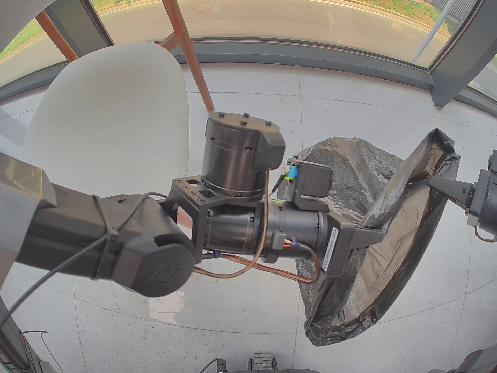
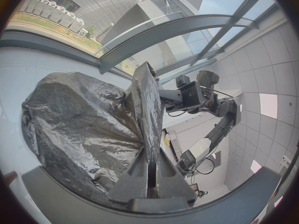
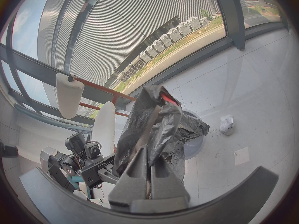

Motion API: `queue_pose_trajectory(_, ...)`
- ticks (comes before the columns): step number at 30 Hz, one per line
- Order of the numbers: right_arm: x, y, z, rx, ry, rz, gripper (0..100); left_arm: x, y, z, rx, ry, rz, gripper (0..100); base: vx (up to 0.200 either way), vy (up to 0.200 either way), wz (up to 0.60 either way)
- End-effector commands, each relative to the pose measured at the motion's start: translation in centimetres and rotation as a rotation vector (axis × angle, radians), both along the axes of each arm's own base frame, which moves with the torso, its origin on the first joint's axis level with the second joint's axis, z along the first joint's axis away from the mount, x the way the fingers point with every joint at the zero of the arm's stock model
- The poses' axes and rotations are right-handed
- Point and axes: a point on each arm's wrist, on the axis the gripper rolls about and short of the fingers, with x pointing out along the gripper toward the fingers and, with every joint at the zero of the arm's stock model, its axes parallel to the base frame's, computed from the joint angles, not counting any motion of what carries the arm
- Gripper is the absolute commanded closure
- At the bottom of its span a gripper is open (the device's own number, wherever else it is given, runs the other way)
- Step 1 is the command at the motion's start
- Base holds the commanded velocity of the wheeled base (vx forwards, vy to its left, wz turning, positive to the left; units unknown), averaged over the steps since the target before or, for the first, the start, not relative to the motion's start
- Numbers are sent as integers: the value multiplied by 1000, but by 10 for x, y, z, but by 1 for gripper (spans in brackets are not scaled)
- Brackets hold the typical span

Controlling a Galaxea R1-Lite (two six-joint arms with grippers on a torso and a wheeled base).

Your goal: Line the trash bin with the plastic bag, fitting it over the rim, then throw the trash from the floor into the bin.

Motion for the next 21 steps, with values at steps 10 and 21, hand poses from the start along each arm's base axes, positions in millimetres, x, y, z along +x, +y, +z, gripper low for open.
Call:
queue_pose_trajectory(10,77,21,-9,-44,111,-26,100,30,26,-8,12,91,125,100,0,0,0)
queue_pose_trajectory(21,109,26,-18,-58,114,-41,100,64,42,6,-45,110,331,100,0,0,0)
